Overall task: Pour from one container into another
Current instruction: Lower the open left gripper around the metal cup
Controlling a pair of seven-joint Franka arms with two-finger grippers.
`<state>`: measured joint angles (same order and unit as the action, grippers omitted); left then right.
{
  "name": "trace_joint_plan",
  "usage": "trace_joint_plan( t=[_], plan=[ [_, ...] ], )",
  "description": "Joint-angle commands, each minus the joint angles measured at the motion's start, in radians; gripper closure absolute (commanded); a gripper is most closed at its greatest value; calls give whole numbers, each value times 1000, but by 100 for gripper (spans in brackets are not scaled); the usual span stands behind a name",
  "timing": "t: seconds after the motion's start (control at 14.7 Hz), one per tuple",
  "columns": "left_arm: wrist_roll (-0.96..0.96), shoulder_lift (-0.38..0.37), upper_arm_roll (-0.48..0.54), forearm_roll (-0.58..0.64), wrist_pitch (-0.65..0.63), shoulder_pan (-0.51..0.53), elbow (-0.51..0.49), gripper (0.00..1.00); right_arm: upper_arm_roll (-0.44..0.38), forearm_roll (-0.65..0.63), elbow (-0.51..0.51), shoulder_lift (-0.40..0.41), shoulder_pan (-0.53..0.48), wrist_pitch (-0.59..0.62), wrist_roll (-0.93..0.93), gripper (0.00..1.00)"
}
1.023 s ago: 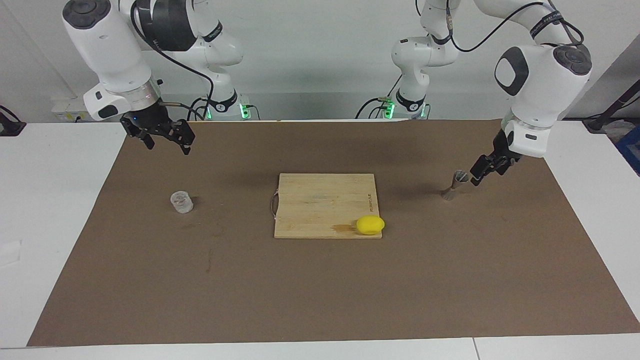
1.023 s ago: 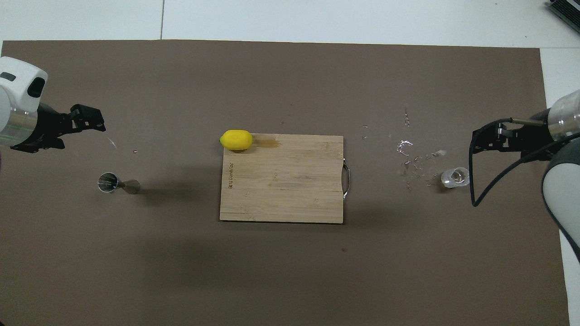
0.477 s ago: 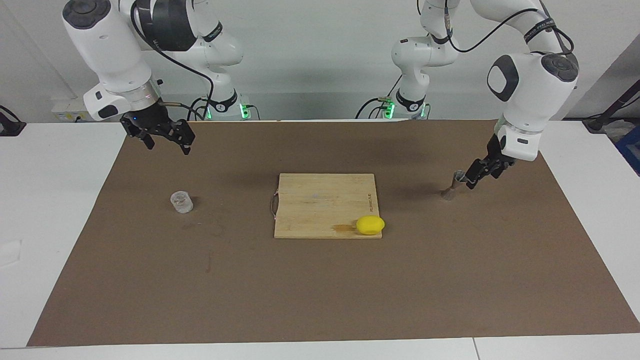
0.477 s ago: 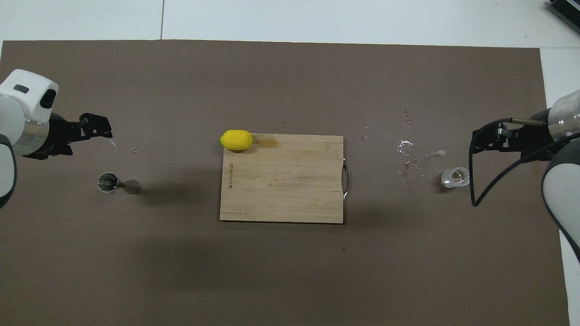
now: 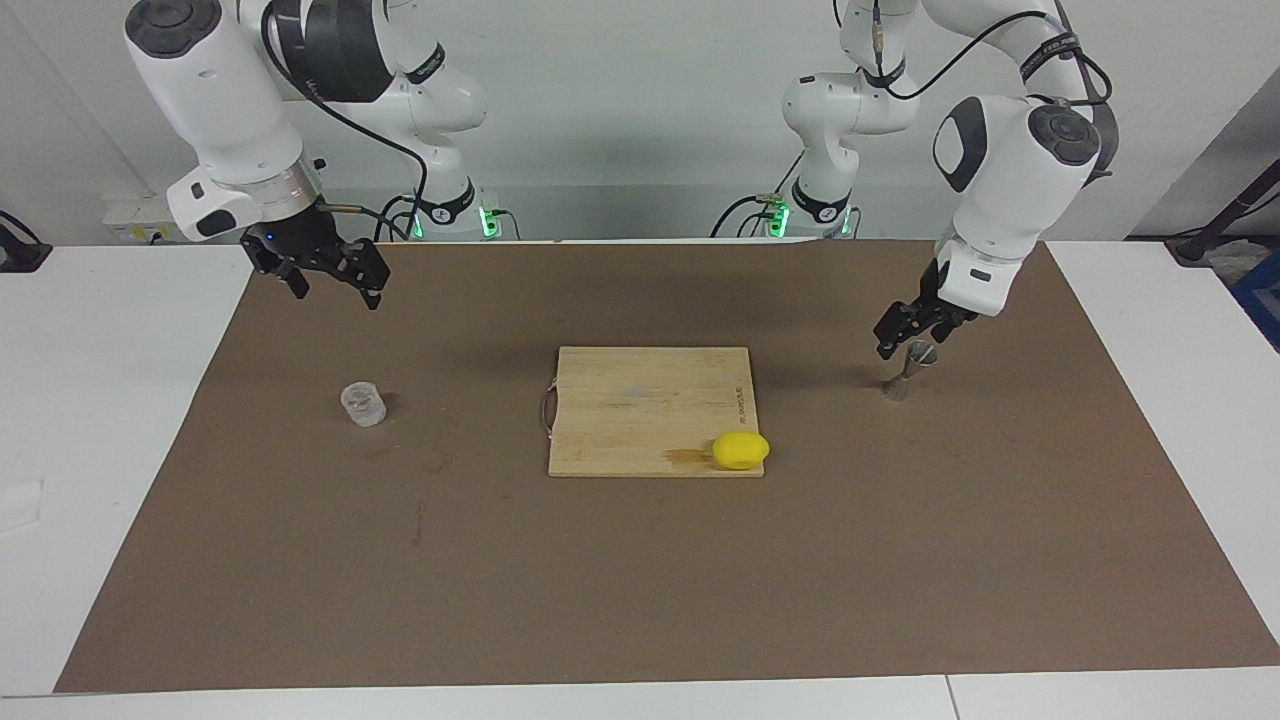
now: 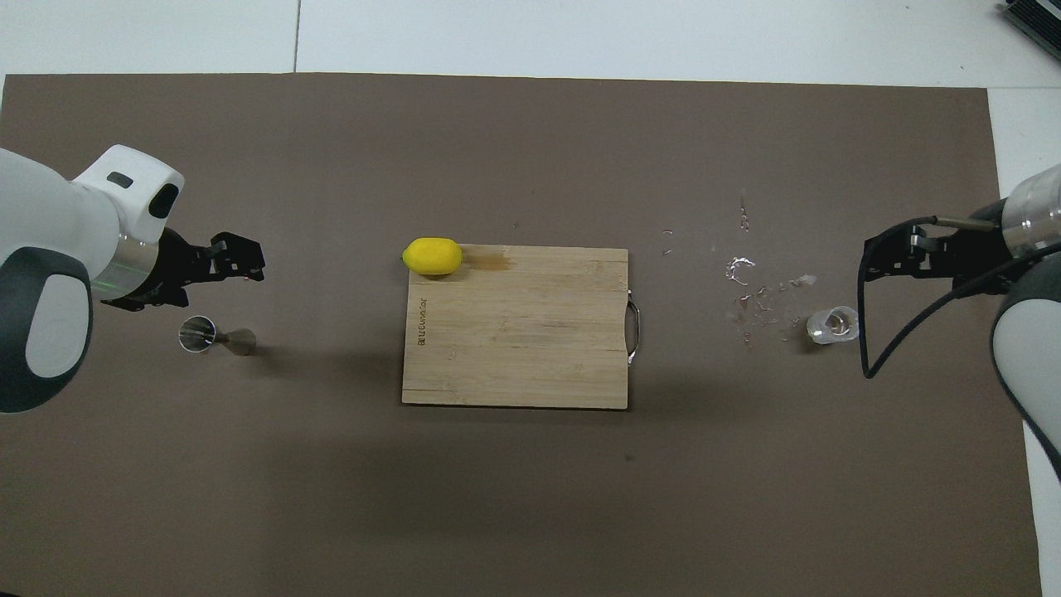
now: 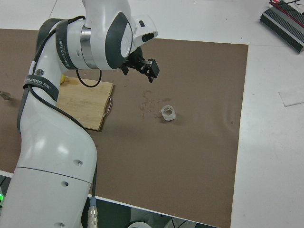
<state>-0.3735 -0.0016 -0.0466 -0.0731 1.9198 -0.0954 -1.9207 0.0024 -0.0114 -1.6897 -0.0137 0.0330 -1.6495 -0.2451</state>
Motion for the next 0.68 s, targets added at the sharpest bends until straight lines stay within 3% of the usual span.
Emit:
trace_joint_plan(
  t=[0.0,0.14,0.27,0.61],
  plan=[
    [2,-35,7,-34,-12,-10,-47,0,2,25,-24,-20,-10,-12,18,0],
    [5,-35,7,-69,-4,-18,-60,0,2,25,-24,-22,-10,-12,18,0],
    [25,-35,10,-216,-47,54,-52,0,2,25,-24,-22,-10,-12,18,0],
    [410,-28,11,-332,-96,149,-51,0,2,25,-24,-22,-10,-12,18,0]
  ],
)
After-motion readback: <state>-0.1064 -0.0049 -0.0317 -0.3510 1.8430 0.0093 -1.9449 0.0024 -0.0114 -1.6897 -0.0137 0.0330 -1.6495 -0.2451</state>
